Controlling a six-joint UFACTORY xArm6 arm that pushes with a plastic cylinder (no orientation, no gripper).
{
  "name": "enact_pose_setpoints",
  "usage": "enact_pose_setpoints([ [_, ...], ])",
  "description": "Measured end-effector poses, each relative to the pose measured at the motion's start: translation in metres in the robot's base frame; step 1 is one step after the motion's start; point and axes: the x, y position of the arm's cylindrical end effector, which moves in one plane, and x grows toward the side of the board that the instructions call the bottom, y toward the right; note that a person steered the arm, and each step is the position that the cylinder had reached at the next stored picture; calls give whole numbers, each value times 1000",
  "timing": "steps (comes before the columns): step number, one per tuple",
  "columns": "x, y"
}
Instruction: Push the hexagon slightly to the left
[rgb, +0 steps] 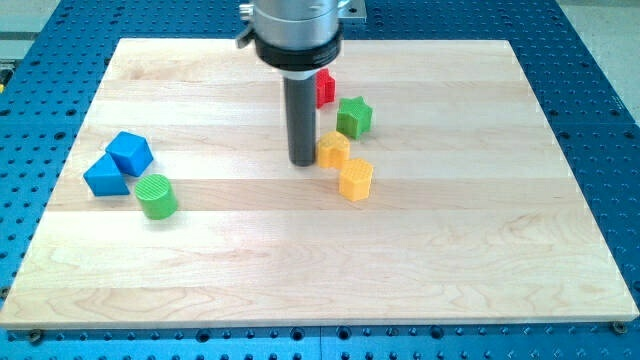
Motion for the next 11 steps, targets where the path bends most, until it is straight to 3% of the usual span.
enact_pose_setpoints([
  [2, 13, 14],
  [4, 111, 39],
  [5, 87, 117],
  [6, 44, 130],
  [8, 63, 52],
  [9, 108, 45],
  [10, 120, -39],
  [11, 74, -67],
])
